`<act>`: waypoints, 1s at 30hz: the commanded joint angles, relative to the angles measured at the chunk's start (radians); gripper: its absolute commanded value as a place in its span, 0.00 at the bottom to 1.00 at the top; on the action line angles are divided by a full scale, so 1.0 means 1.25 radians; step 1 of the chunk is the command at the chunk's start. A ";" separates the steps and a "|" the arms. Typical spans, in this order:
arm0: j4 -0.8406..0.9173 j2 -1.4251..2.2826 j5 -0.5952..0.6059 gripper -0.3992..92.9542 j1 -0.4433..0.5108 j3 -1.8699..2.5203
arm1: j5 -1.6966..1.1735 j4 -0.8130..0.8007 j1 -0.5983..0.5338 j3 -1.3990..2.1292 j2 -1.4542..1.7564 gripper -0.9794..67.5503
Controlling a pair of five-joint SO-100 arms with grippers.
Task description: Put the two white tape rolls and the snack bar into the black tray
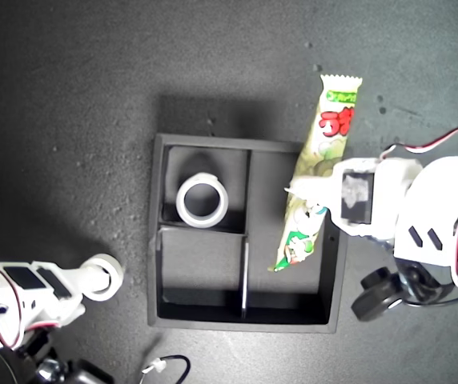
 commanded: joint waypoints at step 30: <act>0.864 -0.782 0.379 0.01 -0.198 -1.546 | 0.903 0.457 0.121 0.221 0.745 0.00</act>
